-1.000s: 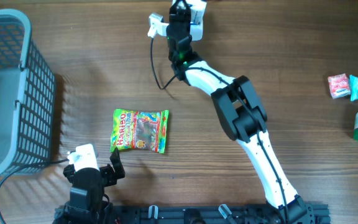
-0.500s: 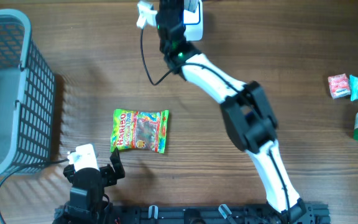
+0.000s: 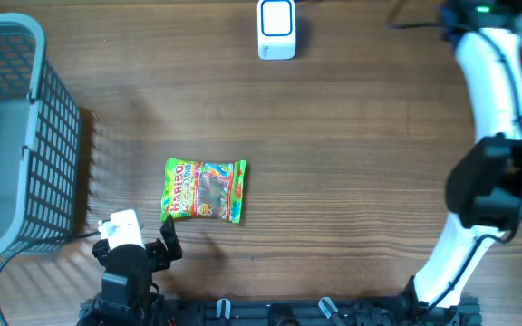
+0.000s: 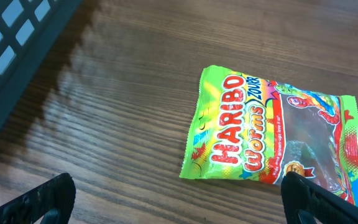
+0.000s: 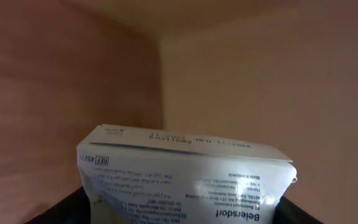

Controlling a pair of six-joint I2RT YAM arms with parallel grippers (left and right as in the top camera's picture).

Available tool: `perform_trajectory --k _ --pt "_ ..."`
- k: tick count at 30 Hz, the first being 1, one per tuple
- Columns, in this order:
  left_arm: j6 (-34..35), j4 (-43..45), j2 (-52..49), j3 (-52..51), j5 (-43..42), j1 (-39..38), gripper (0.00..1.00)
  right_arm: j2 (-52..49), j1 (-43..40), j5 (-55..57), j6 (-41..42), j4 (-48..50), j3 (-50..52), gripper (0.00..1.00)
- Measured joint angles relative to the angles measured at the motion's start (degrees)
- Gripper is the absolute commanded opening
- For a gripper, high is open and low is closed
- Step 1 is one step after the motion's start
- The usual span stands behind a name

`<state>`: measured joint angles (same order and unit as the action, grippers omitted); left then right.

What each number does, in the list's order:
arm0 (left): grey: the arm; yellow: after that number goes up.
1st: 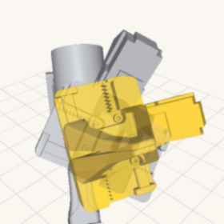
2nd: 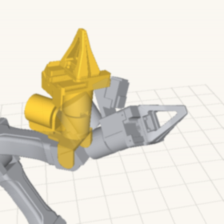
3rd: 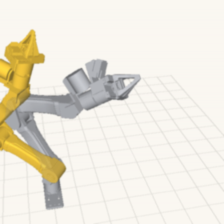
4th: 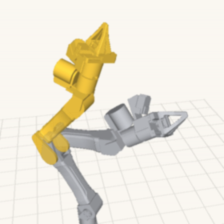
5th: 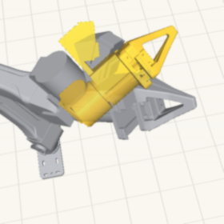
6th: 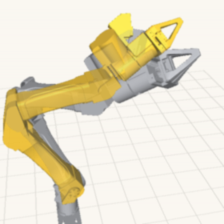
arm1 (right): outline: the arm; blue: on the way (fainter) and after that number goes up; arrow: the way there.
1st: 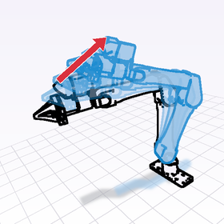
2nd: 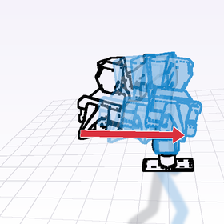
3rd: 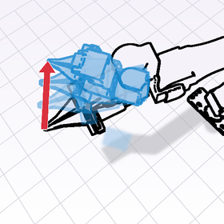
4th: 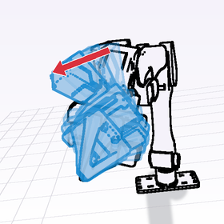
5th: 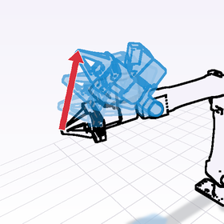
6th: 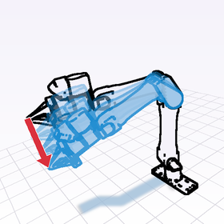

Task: Scan the item barcode
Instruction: 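Carry the white box to the right edge and release it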

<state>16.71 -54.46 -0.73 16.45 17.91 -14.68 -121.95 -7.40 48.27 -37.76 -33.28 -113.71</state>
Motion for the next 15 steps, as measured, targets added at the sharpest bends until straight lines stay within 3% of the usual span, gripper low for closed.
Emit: perform_trajectory --k 7,9,11,15 --pt "0.00 0.00 0.00 0.00 0.02 0.00 1.00 -9.20 -15.56 -9.99 15.26 -8.35 0.00 0.57" --pt "0.00 0.00 0.00 0.00 0.00 0.00 1.00 -12.22 -19.69 -12.22 18.14 -9.55 0.00 0.70" --pt "0.00 0.00 0.00 0.00 0.00 0.00 1.00 -13.79 -22.73 -14.23 19.98 -10.03 0.00 0.99" --pt "0.00 0.00 0.00 0.00 0.02 -0.02 1.00 -13.92 -26.64 -18.88 24.55 -10.05 0.00 1.00"
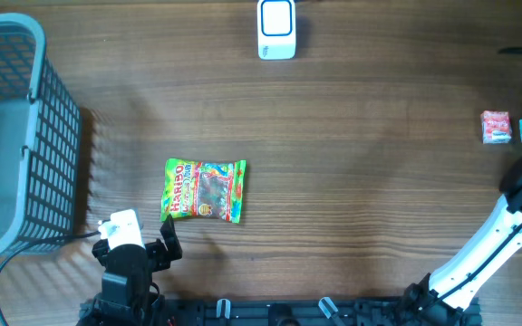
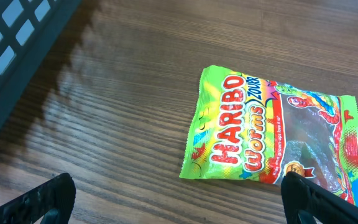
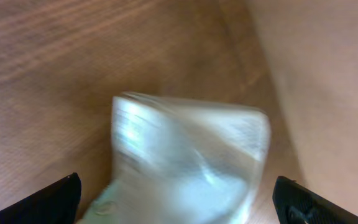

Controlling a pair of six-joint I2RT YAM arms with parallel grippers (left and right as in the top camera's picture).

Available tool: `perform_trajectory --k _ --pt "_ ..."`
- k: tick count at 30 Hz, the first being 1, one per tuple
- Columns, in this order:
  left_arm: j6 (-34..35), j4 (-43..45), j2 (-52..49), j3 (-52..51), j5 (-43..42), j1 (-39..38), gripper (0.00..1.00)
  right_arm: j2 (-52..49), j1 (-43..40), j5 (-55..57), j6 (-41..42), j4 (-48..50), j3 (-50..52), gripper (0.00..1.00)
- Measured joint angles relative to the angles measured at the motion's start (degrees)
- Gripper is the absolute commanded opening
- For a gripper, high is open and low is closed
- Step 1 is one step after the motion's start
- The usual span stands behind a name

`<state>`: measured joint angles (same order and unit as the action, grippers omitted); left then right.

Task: Scan the item barcode
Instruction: 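Carry the white box to the right edge and release it, then swing the right gripper to the Haribo bag and grasp it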

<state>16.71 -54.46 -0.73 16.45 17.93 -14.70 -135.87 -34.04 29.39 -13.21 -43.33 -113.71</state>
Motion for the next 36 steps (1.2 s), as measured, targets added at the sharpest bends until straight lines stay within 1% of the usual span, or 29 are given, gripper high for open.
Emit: perform_trajectory --k 1,3,5,8,9,10,12,13,16,18,20,22,24,25,27,29,31,32,33,35,36 --pt "0.00 0.00 0.00 0.00 0.00 0.02 1.00 0.09 0.13 -2.47 0.66 -0.04 0.00 1.00" --pt "0.00 0.00 0.00 0.00 0.00 0.02 1.00 1.77 1.84 -11.02 2.78 -0.44 0.02 0.99" --pt "0.00 0.00 0.00 0.00 -0.02 0.02 1.00 6.01 4.52 -20.31 7.13 -2.25 0.11 1.00" --pt "0.00 0.02 0.00 0.00 0.00 0.00 1.00 18.14 13.40 -40.06 18.93 -10.58 0.09 1.00" --pt "0.00 0.00 0.00 0.00 0.00 0.00 1.00 19.71 15.02 -43.30 20.96 -12.63 0.00 1.00" --pt "0.00 0.02 0.00 0.00 0.00 0.02 1.00 21.84 18.99 -47.93 24.20 -16.90 -0.17 1.00" --pt "0.00 -0.02 0.00 0.00 -0.02 0.02 1.00 22.18 24.44 -51.10 26.91 -24.79 -0.26 1.00" --pt "0.00 0.00 0.00 0.00 -0.02 0.02 1.00 22.10 28.92 -52.35 28.04 -28.70 0.24 1.00" --pt "0.00 0.00 0.00 0.00 -0.02 0.00 1.00 22.10 38.97 -53.51 29.05 -32.81 0.87 1.00" --pt "0.00 0.00 0.00 0.00 -0.02 0.02 1.00 22.10 48.24 -53.64 29.68 -31.36 2.25 1.00" --pt "0.00 0.00 0.00 0.00 -0.02 0.02 1.00 22.03 56.22 -52.50 31.04 -26.97 4.31 1.00" --pt "0.00 0.00 0.00 0.00 0.00 0.00 1.00 21.79 65.22 -51.01 34.36 -20.87 8.90 1.00" --pt "0.00 0.02 -0.02 0.00 0.00 0.02 1.00 21.51 71.10 -51.08 36.39 -9.94 16.02 1.00" --pt "0.00 0.00 -0.02 0.00 0.00 0.02 1.00 21.42 73.33 -50.99 36.30 -5.75 18.88 1.00" --pt "0.00 0.00 -0.02 0.00 0.00 0.02 1.00 21.29 78.53 -49.22 33.64 -1.07 22.86 1.00" --pt "0.00 0.00 0.00 0.00 -0.02 0.00 1.00 21.29 82.27 -45.77 24.76 -0.31 24.35 1.00" --pt "0.00 0.00 -0.02 0.00 0.00 0.00 1.00 21.29 84.96 -39.10 16.52 0.70 24.37 1.00" --pt "0.00 0.00 -0.02 0.00 0.00 0.02 1.00 21.29 86.36 -35.45 9.31 1.03 24.37 1.00" --pt "0.00 0.00 -0.02 0.00 0.00 0.02 1.00 21.03 86.60 -33.77 4.24 1.88 24.37 1.00" --pt "0.00 0.00 -0.02 0.00 0.00 0.02 1.00 19.47 85.79 -33.68 -1.16 3.30 24.37 1.00" --pt "0.00 0.00 -0.02 0.00 0.00 0.00 1.00 18.69 85.40 -34.56 -2.36 3.23 24.37 1.00"
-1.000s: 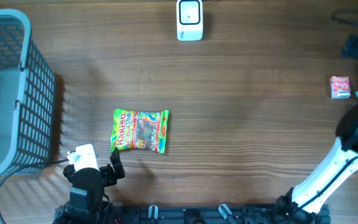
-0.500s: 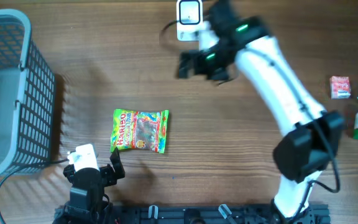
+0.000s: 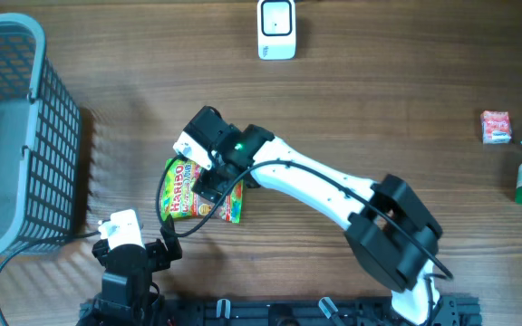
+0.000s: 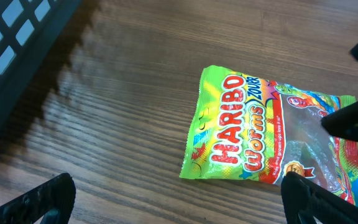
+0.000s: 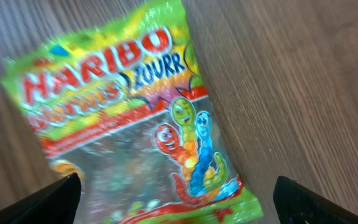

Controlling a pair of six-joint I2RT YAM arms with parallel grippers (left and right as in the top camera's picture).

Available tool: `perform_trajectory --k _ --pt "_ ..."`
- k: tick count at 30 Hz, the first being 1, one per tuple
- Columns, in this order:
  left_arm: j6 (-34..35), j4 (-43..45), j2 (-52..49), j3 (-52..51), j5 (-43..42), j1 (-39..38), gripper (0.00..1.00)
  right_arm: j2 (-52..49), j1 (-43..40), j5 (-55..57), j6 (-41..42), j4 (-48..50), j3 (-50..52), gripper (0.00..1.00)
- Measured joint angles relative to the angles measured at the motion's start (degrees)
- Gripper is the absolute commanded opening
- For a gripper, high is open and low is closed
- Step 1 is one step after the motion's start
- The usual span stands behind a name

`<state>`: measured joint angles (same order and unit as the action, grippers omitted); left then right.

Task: Scan the item barcode
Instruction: 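Swing the right gripper to the Haribo bag and grasp it, then lift the Haribo bag up to the scanner with right gripper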

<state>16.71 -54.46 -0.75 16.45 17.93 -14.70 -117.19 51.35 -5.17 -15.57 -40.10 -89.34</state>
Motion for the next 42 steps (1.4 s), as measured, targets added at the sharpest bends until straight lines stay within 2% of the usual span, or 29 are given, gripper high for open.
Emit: perform_trajectory --k 5,7,8,9,10,11,12,13,14,15,16,17,22,31,32,33,35,37,38,40,42 --pt "0.00 0.00 0.00 0.00 0.00 0.02 1.00 -4.24 -1.22 -12.39 -8.15 -6.05 -0.04 0.99" --pt "0.00 0.00 0.00 0.00 0.00 0.02 1.00 -4.28 -0.85 -15.26 -9.46 -6.14 -0.04 0.91" --pt "0.00 0.00 0.02 0.00 0.00 0.02 1.00 -4.33 -0.76 -15.85 -9.73 -6.10 -0.04 0.79" --pt "0.00 0.00 0.00 0.00 0.00 0.00 1.00 -4.44 -0.76 -16.37 -10.01 -5.99 -0.04 0.55" --pt "0.00 0.00 0.00 0.00 0.00 0.02 1.00 -4.50 -0.79 -16.41 -9.68 -5.57 -0.04 0.13" --pt "0.00 0.00 0.00 0.00 0.00 0.00 1.00 -4.55 -0.76 -15.93 -8.44 -4.92 -0.02 0.04" --pt "0.00 0.00 0.02 0.00 -0.02 0.02 1.00 -4.59 -0.76 -13.77 -5.84 -3.45 0.02 0.04" --pt "0.00 0.00 0.00 0.00 0.00 0.00 1.00 -4.63 -0.94 -10.49 -1.62 -1.53 0.02 0.13" --pt "0.00 0.00 0.00 0.00 -0.02 0.02 1.00 -4.63 -1.25 -8.55 0.76 -0.87 0.02 0.58" --pt "0.00 0.00 0.00 0.00 -0.02 0.00 1.00 -4.63 -2.14 -7.54 2.89 -0.42 0.02 0.79" --pt "0.00 0.00 0.00 0.00 0.00 0.00 1.00 -4.66 -2.99 -7.65 3.82 -0.28 0.02 0.85" --pt "0.00 0.00 0.02 0.00 0.00 0.02 1.00 -4.66 -4.66 -9.09 4.02 -0.35 0.00 0.97" --pt "0.00 0.00 0.02 0.00 0.00 0.02 1.00 -4.66 -12.83 -26.69 -1.60 -5.60 -0.04 1.00" --pt "0.00 0.00 0.00 0.00 0.00 0.00 1.00 -9.20 -8.33 -35.10 -4.07 -4.46 -0.04 1.00" --pt "0.00 0.00 0.00 0.00 -0.02 0.00 1.00 -9.25 -8.31 -35.06 -4.04 -3.93 -0.04 0.97" --pt "0.00 0.00 0.02 0.00 0.00 0.02 1.00 -9.27 -8.04 -34.67 -3.96 -3.61 -0.04 0.90" --pt "0.00 0.00 0.00 0.00 0.00 0.02 1.00 -9.27 -6.91 -32.63 -3.30 -3.98 -0.09 0.59" --pt "0.00 0.00 0.02 0.00 -0.02 0.02 1.00 -9.38 -4.85 -29.00 -2.73 -5.05 -0.24 0.19" --pt "0.00 0.00 0.02 0.00 0.00 0.02 1.00 -9.46 -4.02 -27.89 -2.38 -5.16 -0.24 0.04" --pt "0.00 0.00 0.00 0.00 0.00 0.02 1.00 -9.60 -3.13 -27.63 -1.53 -4.79 -0.28 0.04" --pt "0.00 0.00 0.00 0.00 0.00 0.02 1.00 -9.60 -3.93 -27.32 3.74 -4.37 -0.28 0.04"
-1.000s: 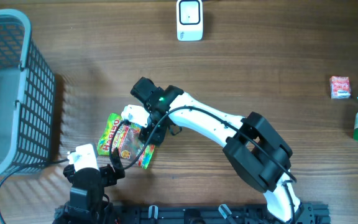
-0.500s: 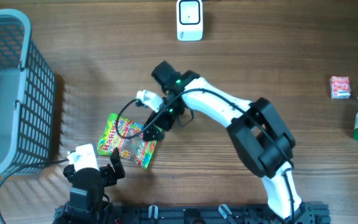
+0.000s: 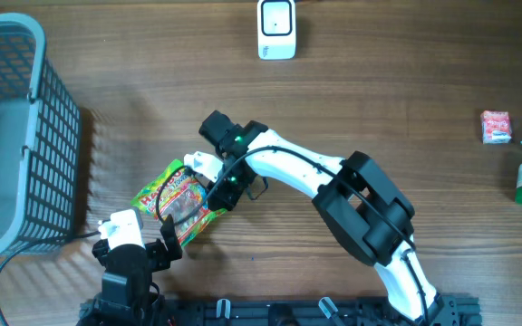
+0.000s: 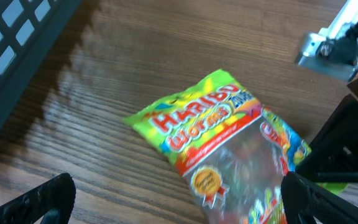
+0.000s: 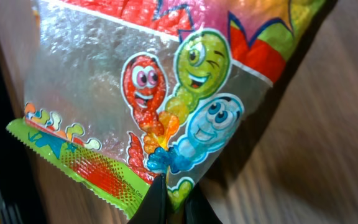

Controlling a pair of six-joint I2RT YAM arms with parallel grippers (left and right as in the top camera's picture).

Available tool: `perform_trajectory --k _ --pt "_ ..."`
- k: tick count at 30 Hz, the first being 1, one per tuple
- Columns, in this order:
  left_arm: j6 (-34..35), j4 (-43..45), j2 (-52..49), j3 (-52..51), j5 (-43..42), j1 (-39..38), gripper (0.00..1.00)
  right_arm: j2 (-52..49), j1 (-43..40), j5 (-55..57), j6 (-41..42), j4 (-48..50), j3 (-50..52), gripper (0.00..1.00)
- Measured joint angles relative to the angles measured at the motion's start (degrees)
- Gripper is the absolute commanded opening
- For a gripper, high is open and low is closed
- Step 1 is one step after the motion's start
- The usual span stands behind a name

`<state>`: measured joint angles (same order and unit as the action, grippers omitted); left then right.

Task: Scan the item barcode
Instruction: 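Lift the Haribo bag up to the scanner with right gripper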

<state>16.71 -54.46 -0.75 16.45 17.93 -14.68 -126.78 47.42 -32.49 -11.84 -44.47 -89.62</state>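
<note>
The green Haribo worms bag lies slantwise on the wooden table, near the front left. My right gripper is shut on the bag's edge by the printed worms; in the overhead view it sits at the bag's right end. The bag fills the middle of the left wrist view, blurred at its near end. My left gripper stands open just in front of the bag with nothing in it. The white barcode scanner stands at the far edge. No barcode shows on the bag.
A grey mesh basket takes up the left side. At the far right lie a small red packet, a teal packet and a green tub. The right arm stretches across the table's middle.
My right gripper was open over the flat, squarely lying bag. It is now shut on the bag's edge, and the bag has turned slantwise and shifted toward the left arm. The left arm stayed put.
My right gripper was at the far right with a white packet in its view, while the bag lay flat in front of my open left gripper. Then the right gripper hung open over the bag. Now it is shut on the bag's edge and the bag has turned.
</note>
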Motion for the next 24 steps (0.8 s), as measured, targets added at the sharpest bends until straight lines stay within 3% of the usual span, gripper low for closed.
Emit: perform_trajectory --k 3,8,9,10,12,16,19,24 --pt "0.00 0.00 0.02 0.00 0.00 0.00 1.00 0.00 -5.18 0.17 8.13 -0.74 -0.04 0.04" --pt "0.00 0.00 0.00 0.00 -0.02 0.00 1.00 0.02 -25.88 2.16 11.37 -12.50 -0.81 0.04" --pt "0.00 0.00 0.02 0.00 -0.02 0.00 1.00 0.02 -29.44 2.69 10.45 -15.23 -0.79 0.13" --pt "0.00 0.00 0.00 0.00 -0.02 0.00 1.00 0.02 -31.15 2.99 10.21 -16.13 -0.79 0.38" --pt "0.00 0.00 0.00 0.00 0.00 -0.02 1.00 0.02 -34.12 4.59 9.84 -20.46 -1.73 1.00" --pt "0.00 0.00 0.02 0.00 0.00 0.00 1.00 2.01 -34.42 6.21 10.12 -25.27 -7.65 1.00" --pt "0.00 0.00 0.00 0.00 0.00 0.00 1.00 8.76 -33.59 7.85 14.73 -22.01 -10.86 1.00" --pt "0.00 0.00 0.02 0.00 -0.02 0.00 1.00 8.39 -26.38 26.69 30.88 -15.43 -11.87 1.00"
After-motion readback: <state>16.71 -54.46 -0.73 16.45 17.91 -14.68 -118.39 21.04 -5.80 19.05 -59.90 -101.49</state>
